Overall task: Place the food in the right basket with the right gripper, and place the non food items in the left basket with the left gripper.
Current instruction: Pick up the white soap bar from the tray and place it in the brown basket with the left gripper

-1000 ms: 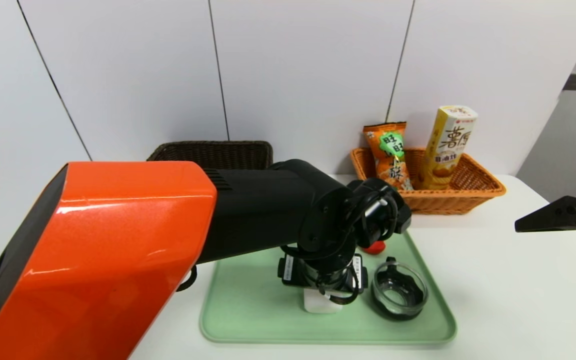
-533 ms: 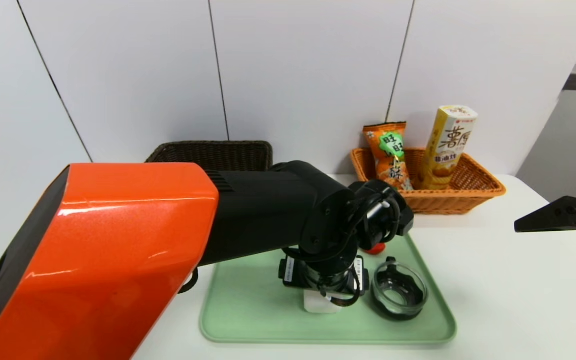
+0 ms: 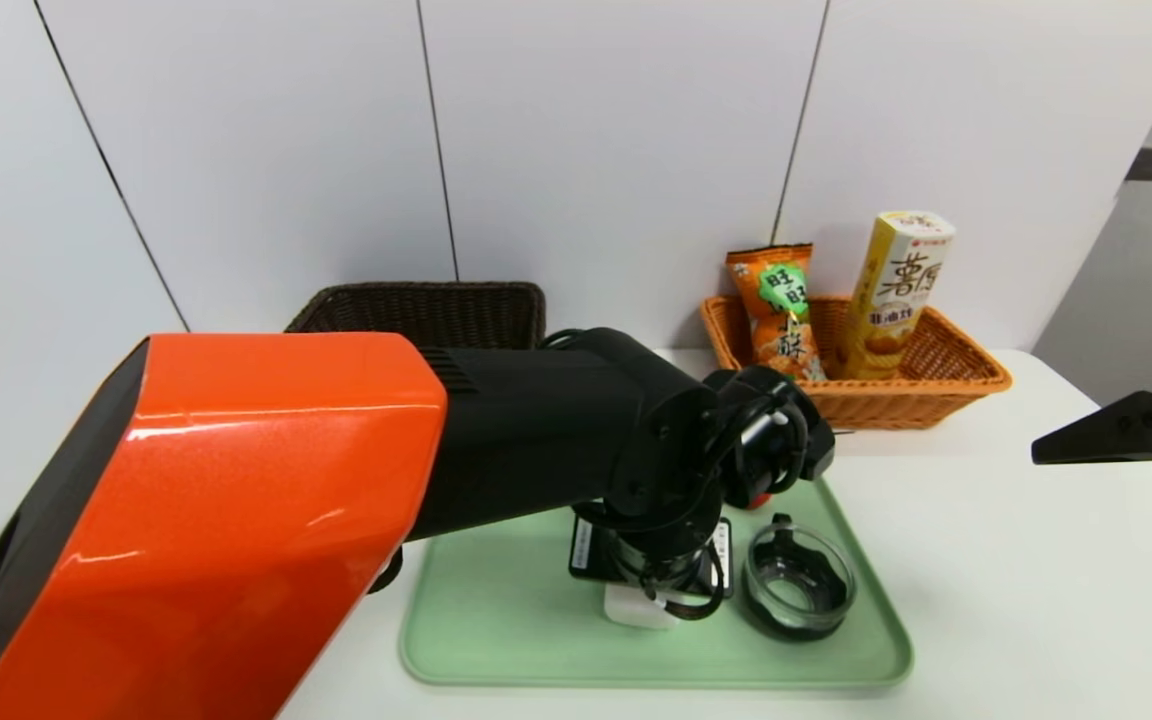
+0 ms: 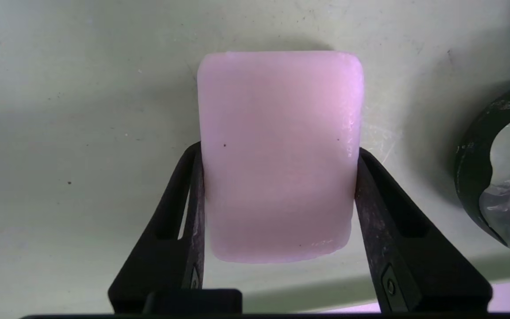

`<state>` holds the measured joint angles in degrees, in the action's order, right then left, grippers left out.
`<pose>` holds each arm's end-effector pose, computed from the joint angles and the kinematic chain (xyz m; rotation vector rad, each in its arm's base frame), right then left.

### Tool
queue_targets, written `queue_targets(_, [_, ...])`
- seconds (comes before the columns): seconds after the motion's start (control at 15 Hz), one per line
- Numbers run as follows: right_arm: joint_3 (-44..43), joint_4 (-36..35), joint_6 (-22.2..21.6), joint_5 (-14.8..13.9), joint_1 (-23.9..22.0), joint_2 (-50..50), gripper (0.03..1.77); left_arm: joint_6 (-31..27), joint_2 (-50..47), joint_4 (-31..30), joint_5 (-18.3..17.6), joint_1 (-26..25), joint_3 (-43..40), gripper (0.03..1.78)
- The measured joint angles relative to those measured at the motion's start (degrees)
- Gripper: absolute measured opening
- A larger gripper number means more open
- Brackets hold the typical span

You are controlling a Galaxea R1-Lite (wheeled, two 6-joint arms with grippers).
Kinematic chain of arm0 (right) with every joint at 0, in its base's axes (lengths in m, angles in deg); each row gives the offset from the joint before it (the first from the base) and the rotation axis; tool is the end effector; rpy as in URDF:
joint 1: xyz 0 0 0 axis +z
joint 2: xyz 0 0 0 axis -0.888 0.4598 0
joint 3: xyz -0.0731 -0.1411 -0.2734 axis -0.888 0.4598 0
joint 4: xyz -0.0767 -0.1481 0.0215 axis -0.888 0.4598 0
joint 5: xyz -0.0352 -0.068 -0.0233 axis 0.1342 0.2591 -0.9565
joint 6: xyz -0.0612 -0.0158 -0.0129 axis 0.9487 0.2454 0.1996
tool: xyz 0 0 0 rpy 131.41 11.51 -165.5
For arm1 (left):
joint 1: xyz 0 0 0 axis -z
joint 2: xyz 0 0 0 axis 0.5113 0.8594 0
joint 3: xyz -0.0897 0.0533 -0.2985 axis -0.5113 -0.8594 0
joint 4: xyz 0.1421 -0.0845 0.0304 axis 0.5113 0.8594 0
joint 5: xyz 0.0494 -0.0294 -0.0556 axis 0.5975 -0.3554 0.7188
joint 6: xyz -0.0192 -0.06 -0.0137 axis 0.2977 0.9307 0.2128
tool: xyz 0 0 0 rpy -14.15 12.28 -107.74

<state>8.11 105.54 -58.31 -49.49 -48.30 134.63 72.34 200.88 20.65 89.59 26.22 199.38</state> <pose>0.1491 0.0351 0.2762 0.2294 0.9087 0.0153 0.2489 -0.3476 0.1383 0.0249 1.0712 -0.2114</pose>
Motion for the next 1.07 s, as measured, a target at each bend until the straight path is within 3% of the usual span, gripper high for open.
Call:
queue_targets(0.53, [0.00, -0.02, 0.09, 0.10, 0.00, -0.41, 1.71, -1.38, -1.51, -1.04, 0.00, 0.28, -0.05, 0.97])
queue_targets(1.07, [-0.05, -1.65, 0.26, 0.07, 0.06, 0.83, 1.71, -3.52, -9.53, -4.12, 0.12, -1.68, 0.00, 0.97])
